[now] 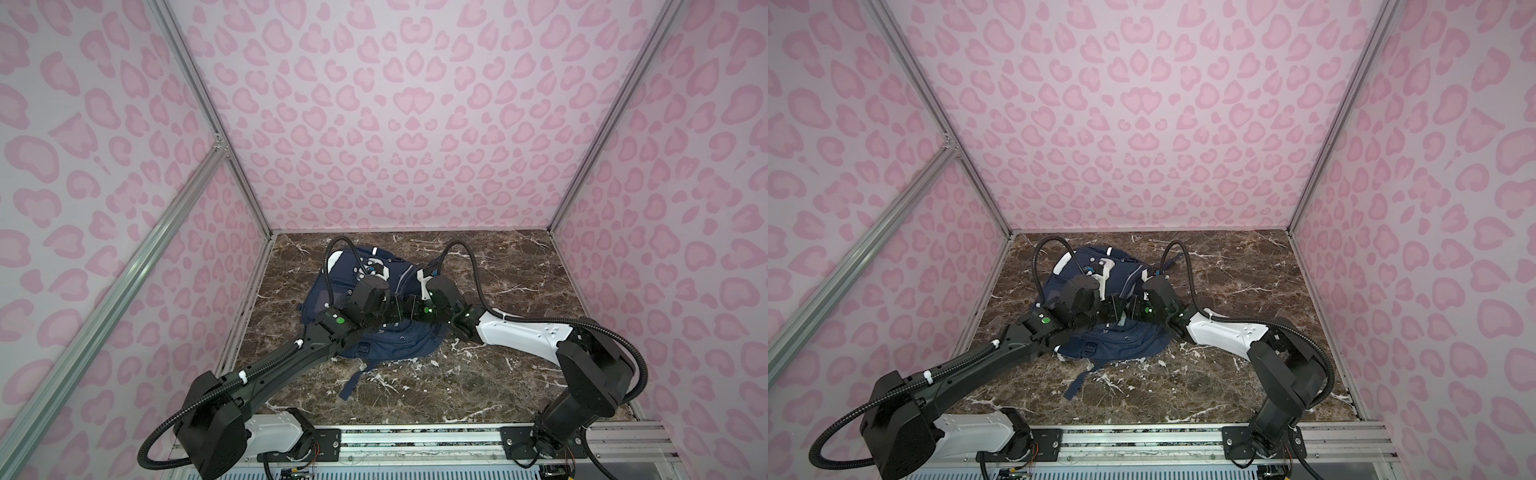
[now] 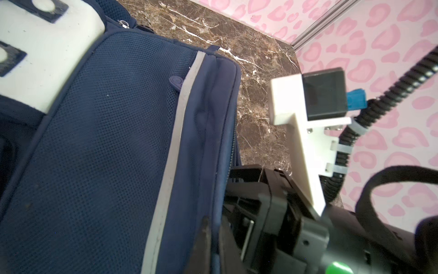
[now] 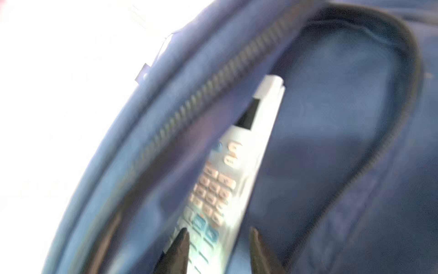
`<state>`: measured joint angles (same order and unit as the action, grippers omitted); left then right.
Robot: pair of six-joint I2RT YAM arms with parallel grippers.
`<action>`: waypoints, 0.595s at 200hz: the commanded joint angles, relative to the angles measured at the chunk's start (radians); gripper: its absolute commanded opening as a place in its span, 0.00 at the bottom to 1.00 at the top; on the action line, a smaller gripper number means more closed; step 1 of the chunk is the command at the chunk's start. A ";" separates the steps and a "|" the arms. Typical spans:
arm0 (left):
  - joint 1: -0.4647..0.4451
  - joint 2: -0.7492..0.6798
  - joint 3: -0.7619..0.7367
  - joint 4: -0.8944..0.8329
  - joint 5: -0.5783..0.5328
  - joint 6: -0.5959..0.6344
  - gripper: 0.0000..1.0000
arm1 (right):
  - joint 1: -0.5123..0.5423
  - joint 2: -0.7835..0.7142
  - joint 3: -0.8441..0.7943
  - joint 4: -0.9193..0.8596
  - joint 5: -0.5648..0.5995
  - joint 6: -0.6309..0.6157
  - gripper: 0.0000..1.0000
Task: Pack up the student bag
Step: 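Lift the calculator into the open backpack pocket while the left gripper holds it open, then release the calculator and grasp the zipper pull with the right gripper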
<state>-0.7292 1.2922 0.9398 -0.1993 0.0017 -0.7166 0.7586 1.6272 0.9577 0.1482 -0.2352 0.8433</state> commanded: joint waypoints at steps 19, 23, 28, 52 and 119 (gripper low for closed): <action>-0.001 0.059 -0.017 0.074 0.054 -0.010 0.03 | -0.010 -0.158 -0.083 -0.082 0.121 -0.064 0.44; -0.002 0.069 -0.019 0.079 0.057 -0.012 0.05 | -0.007 -0.180 -0.096 -0.097 0.133 -0.071 0.44; -0.003 0.079 -0.021 0.085 0.064 -0.007 0.08 | -0.006 -0.206 -0.112 -0.115 0.147 -0.077 0.45; -0.002 0.102 -0.026 0.107 0.098 0.001 0.39 | 0.029 -0.304 -0.180 -0.198 0.200 -0.112 0.55; 0.008 -0.197 -0.170 -0.036 -0.111 -0.054 0.76 | 0.341 -0.246 -0.152 -0.246 0.399 -0.056 0.90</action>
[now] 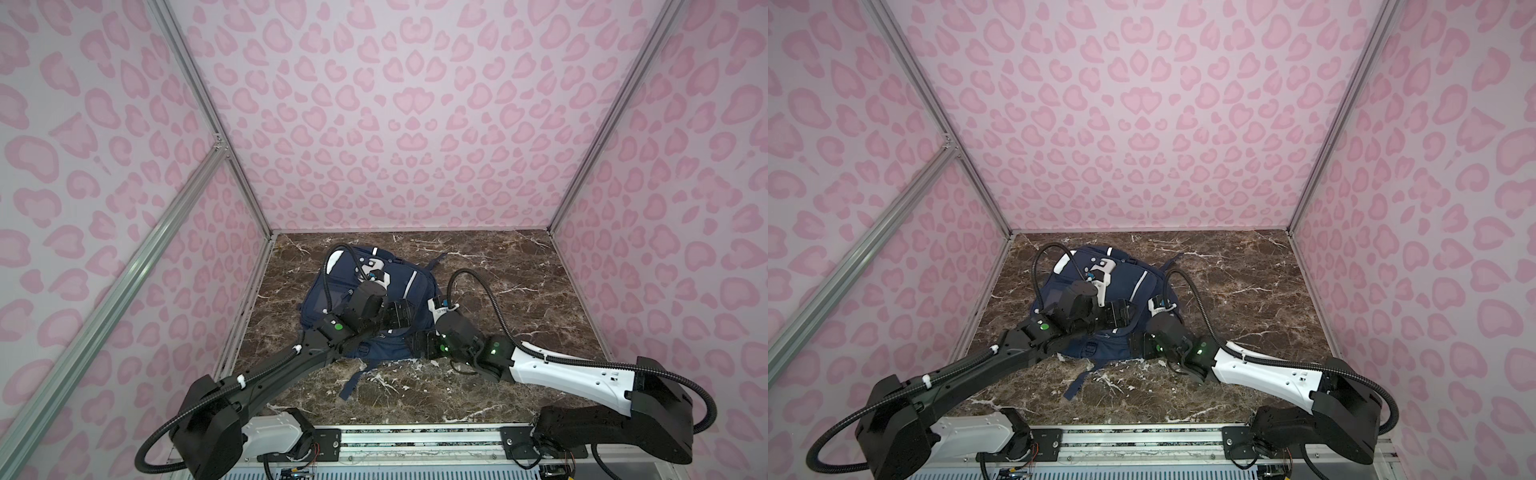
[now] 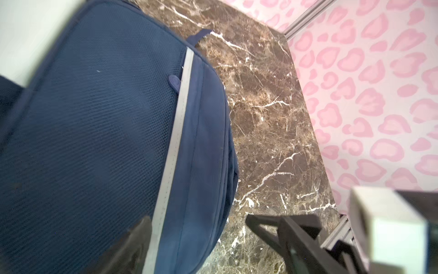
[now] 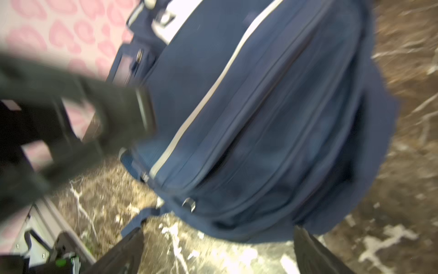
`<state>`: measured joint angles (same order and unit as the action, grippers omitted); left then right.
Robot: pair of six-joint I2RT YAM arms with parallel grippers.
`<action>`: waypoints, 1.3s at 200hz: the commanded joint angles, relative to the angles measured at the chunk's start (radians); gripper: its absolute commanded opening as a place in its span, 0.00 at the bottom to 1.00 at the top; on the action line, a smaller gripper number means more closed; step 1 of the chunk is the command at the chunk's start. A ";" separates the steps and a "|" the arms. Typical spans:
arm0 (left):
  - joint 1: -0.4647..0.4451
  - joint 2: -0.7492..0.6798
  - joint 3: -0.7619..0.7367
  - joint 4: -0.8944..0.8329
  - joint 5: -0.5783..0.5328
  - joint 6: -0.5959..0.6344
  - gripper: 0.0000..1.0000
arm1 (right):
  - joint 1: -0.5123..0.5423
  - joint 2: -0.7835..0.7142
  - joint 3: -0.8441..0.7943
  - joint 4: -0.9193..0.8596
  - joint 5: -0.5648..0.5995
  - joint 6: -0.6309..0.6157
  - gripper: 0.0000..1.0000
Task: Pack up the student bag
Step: 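Release the calculator and grasp the zipper pull with the right gripper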
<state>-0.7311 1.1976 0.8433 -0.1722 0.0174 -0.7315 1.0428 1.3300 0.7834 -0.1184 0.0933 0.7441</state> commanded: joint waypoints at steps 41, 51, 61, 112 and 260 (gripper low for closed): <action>0.095 -0.327 -0.330 0.078 -0.190 -0.152 0.64 | 0.137 0.199 0.113 0.200 0.024 0.124 0.59; 0.119 -0.319 -0.338 0.100 -0.172 -0.143 0.64 | 0.150 0.234 0.157 0.171 0.056 0.123 0.57; 0.137 -0.297 -0.338 0.127 -0.146 -0.138 0.64 | 0.151 0.271 0.191 0.154 0.073 0.130 0.57; 0.177 -0.126 -0.314 0.180 -0.127 -0.142 0.44 | 0.145 0.385 0.269 0.119 0.102 0.170 0.60; 0.197 -0.148 -0.331 0.154 -0.032 -0.167 0.03 | 0.087 0.502 0.414 -0.088 0.344 0.136 0.23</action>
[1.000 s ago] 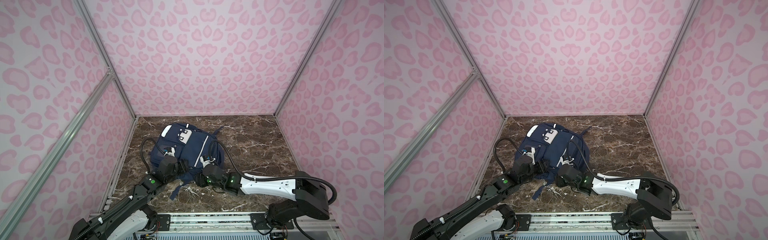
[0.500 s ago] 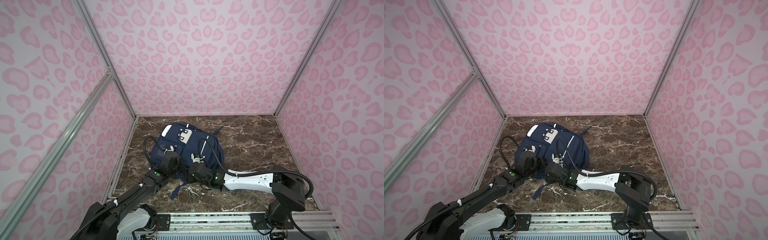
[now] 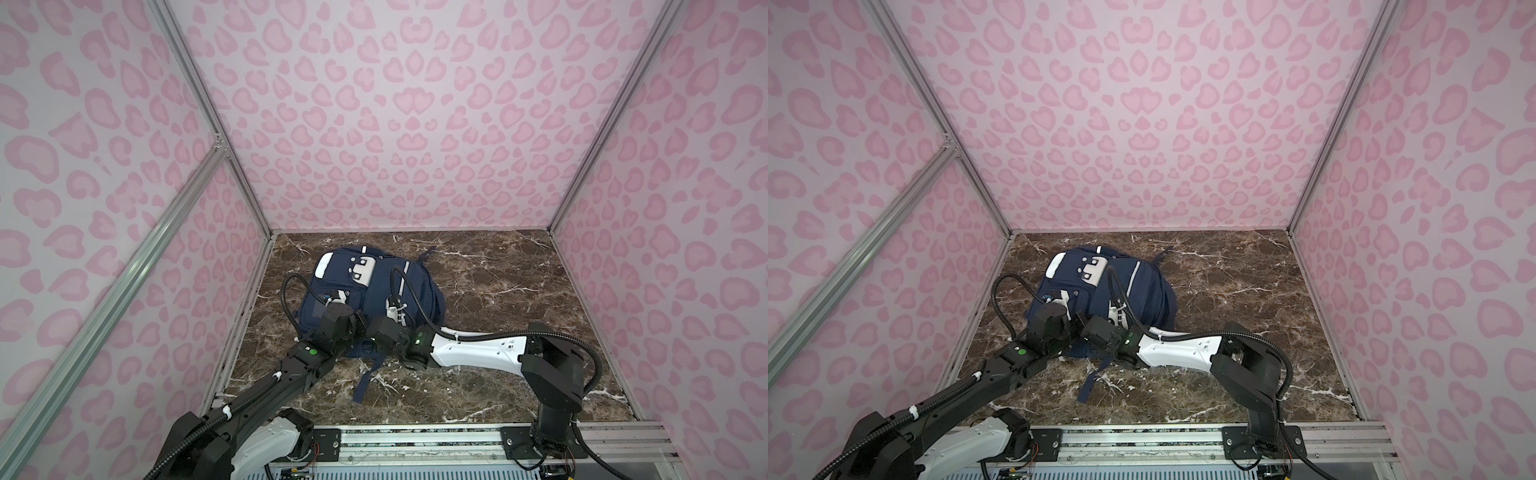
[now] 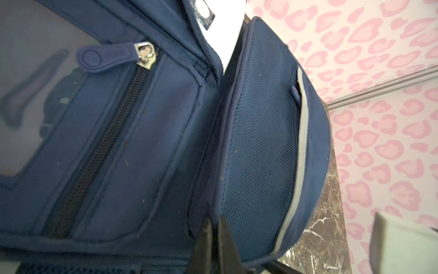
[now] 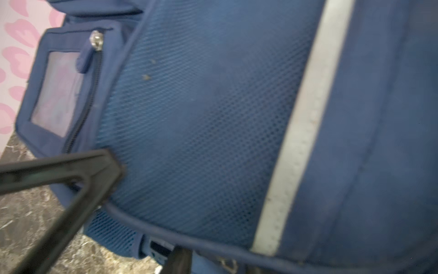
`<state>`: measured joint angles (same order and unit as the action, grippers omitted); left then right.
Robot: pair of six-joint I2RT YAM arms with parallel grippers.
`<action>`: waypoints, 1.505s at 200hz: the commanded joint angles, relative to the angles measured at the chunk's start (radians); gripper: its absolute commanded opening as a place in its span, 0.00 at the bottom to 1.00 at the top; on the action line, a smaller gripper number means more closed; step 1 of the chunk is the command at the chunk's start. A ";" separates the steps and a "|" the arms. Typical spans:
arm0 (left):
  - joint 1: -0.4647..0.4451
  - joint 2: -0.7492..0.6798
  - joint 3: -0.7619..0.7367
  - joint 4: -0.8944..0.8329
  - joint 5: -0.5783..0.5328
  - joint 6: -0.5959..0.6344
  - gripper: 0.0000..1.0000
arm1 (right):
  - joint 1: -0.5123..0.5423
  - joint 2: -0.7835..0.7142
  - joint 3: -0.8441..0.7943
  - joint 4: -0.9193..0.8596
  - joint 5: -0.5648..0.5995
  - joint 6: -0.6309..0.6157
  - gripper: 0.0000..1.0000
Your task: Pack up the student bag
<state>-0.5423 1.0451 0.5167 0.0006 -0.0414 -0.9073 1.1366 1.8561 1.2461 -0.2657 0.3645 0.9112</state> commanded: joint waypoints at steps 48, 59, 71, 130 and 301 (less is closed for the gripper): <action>0.010 0.036 -0.020 0.011 0.041 0.000 0.03 | -0.011 -0.034 -0.056 0.057 0.073 -0.049 0.13; 0.010 0.037 -0.020 0.009 0.036 0.005 0.03 | -0.011 -0.038 -0.053 0.037 0.069 -0.072 0.09; 0.011 0.038 -0.018 0.000 0.028 0.012 0.03 | -0.010 -0.044 -0.043 -0.018 0.067 -0.091 0.05; 0.019 0.027 -0.023 -0.024 0.037 0.026 0.03 | -0.050 -0.138 -0.142 -0.114 -0.003 -0.257 0.00; 0.063 0.108 0.019 -0.035 -0.012 0.126 0.04 | -0.270 -0.233 -0.160 -0.181 -0.293 -0.820 0.00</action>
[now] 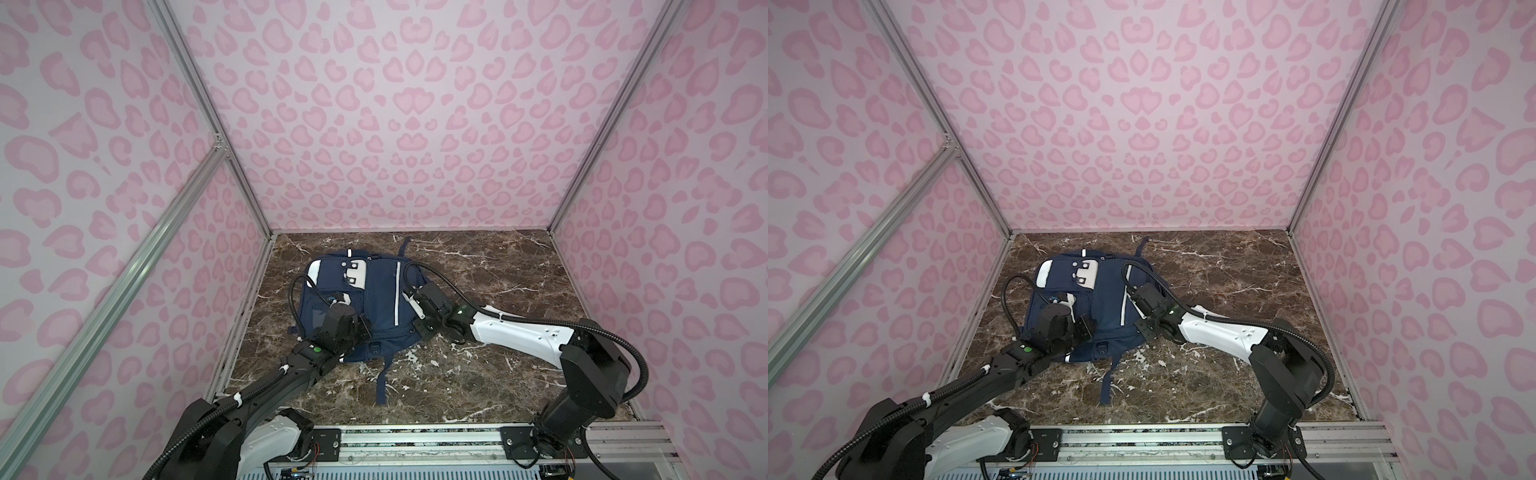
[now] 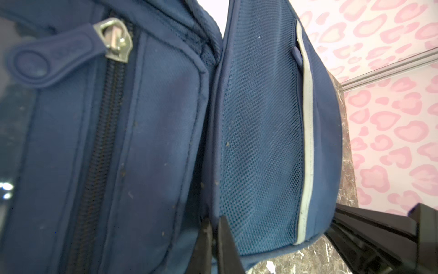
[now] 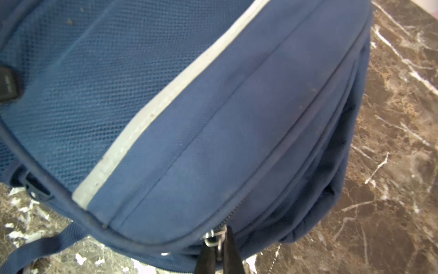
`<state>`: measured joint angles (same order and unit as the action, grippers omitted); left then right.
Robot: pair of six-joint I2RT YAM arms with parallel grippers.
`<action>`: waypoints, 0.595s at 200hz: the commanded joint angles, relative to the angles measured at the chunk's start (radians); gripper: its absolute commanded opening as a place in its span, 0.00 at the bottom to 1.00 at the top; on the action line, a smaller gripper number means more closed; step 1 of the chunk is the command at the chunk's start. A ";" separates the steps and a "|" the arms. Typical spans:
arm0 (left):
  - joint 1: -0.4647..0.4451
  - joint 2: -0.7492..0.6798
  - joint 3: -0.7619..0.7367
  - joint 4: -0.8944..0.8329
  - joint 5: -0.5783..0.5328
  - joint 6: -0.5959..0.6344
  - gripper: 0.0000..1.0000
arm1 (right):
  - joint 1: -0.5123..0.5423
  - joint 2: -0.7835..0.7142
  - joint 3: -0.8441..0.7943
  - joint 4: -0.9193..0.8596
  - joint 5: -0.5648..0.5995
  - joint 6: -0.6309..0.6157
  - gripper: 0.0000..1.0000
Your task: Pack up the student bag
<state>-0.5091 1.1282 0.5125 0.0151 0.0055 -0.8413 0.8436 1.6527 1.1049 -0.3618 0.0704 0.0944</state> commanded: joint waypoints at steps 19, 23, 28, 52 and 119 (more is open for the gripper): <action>0.057 0.063 0.063 -0.043 -0.048 0.076 0.06 | 0.099 -0.057 -0.028 -0.089 -0.034 0.001 0.00; 0.063 0.069 0.074 -0.039 -0.045 0.077 0.06 | 0.123 -0.059 -0.028 -0.087 -0.045 0.006 0.00; 0.070 0.078 0.084 -0.036 -0.039 0.080 0.05 | 0.142 -0.060 -0.027 -0.081 -0.050 0.011 0.00; 0.095 0.108 0.144 -0.033 -0.027 0.094 0.13 | 0.241 -0.019 0.017 -0.045 -0.071 0.066 0.00; 0.115 -0.085 0.052 -0.102 0.058 -0.002 0.70 | 0.308 0.107 0.096 0.160 0.034 0.331 0.00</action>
<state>-0.3981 1.1126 0.6334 -0.0765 -0.0059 -0.7708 1.1511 1.7599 1.2148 -0.3031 0.0513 0.3206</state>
